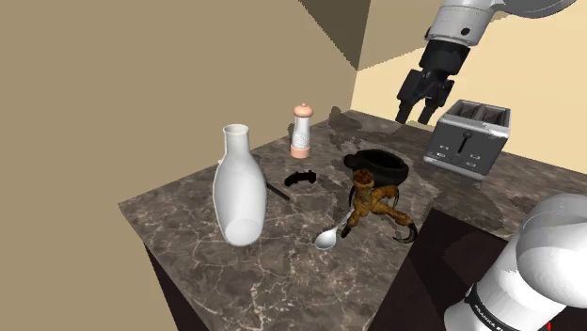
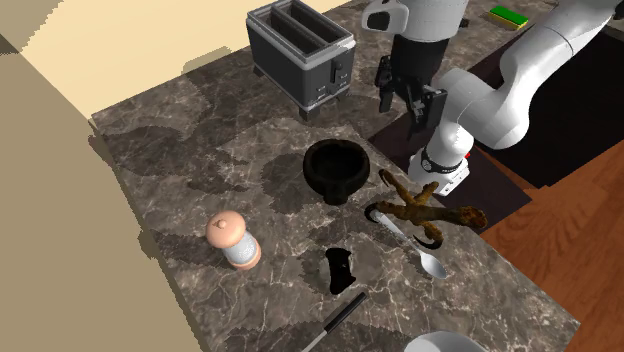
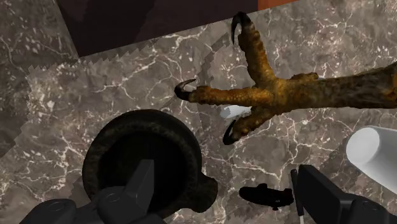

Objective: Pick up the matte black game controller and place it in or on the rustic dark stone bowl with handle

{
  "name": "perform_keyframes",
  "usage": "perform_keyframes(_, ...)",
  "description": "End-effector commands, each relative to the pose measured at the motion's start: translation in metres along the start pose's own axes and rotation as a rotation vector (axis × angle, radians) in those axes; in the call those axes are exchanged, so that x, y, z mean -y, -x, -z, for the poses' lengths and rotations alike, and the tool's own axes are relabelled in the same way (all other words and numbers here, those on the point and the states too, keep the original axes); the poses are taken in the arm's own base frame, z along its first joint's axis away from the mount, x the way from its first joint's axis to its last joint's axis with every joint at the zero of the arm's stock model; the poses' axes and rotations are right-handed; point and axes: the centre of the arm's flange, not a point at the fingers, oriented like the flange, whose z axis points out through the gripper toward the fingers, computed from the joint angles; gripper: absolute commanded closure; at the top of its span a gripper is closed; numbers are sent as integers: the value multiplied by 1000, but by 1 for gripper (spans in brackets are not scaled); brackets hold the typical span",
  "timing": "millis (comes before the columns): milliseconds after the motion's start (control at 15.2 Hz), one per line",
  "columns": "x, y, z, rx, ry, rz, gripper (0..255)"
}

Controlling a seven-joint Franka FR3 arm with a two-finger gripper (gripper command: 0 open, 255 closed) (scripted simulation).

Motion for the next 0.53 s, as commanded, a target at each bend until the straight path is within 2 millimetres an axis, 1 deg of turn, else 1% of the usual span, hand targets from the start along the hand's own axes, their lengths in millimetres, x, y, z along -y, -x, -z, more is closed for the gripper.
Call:
perform_keyframes(0,0,0,0,0,0,0,0)
perform_keyframes(198,14,-29,-24,-1,17,129,0)
perform_keyframes(462,37,-64,-57,-2,40,300,0)
